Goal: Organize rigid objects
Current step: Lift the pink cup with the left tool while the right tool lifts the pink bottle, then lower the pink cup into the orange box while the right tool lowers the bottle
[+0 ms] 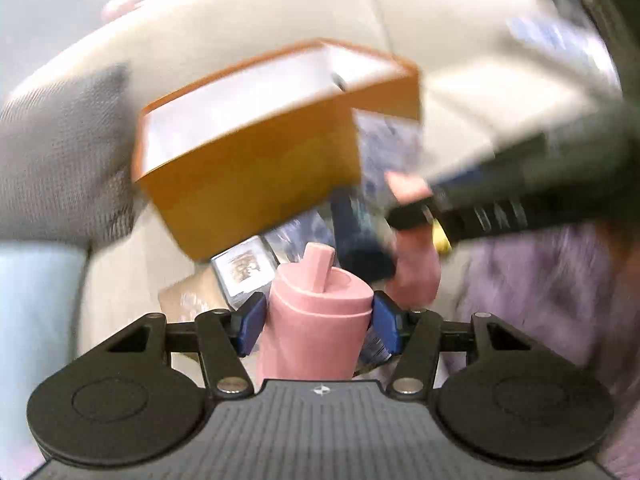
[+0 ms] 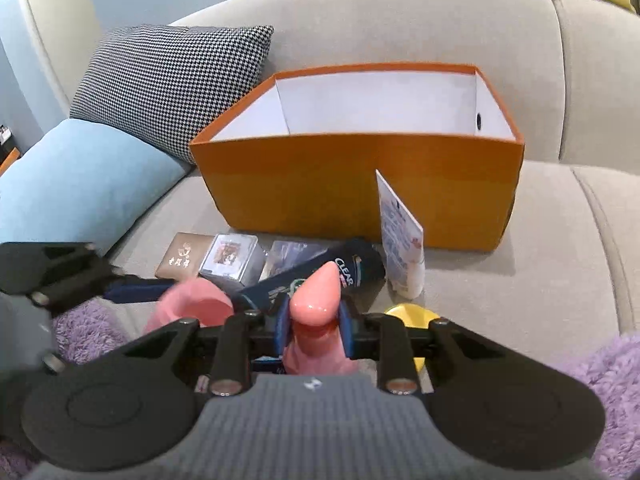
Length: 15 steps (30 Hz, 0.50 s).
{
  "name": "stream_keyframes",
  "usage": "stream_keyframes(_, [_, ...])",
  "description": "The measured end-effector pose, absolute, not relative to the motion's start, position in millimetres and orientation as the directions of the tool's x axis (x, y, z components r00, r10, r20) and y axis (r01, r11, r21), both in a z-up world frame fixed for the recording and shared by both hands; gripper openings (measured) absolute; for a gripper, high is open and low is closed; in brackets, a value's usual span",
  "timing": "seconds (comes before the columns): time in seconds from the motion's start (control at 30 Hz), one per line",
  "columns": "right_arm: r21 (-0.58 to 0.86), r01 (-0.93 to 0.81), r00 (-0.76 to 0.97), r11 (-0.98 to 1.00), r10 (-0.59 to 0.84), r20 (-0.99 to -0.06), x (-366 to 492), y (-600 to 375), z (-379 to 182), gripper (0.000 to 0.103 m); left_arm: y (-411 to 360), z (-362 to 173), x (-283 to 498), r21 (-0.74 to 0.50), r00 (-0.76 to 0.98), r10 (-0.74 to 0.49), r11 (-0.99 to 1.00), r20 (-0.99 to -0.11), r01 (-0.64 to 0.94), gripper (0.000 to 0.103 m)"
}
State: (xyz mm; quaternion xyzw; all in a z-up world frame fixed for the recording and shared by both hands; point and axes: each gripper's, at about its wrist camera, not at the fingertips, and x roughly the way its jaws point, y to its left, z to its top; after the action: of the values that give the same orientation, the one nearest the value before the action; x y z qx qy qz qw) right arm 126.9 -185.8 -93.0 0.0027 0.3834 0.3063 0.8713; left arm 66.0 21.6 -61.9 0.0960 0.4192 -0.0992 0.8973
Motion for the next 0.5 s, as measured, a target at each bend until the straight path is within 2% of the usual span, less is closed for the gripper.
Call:
stream_keyframes(0.1, [0.230, -0.541, 0.535, 0.809, 0.542, -0.648, 123, -189, -83, 0.027, 36, -43, 63, -0.063, 0.664, -0.155, 0.985, -0.732, 0.160, 0.066])
stream_keyframes(0.2, [0.211, -0.554, 0.552, 0.805, 0.545, -0.631, 120, -190, -71, 0.026, 43, -23, 65, -0.153, 0.696, -0.192, 0.981, -0.692, 0.118, 0.066])
stream_keyframes(0.37, [0.207, -0.592, 0.565, 0.779, 0.584, -0.583, 121, -192, -41, 0.026, 59, 3, 82, -0.227, 0.745, -0.216, 0.970, -0.632, 0.090, 0.066])
stream_keyframes(0.5, [0.193, -0.627, 0.577, 0.754, 0.617, -0.534, 132, -188, -9, 0.026, 71, 9, 113, -0.220, 0.783, -0.209, 0.971, -0.586, 0.094, 0.066])
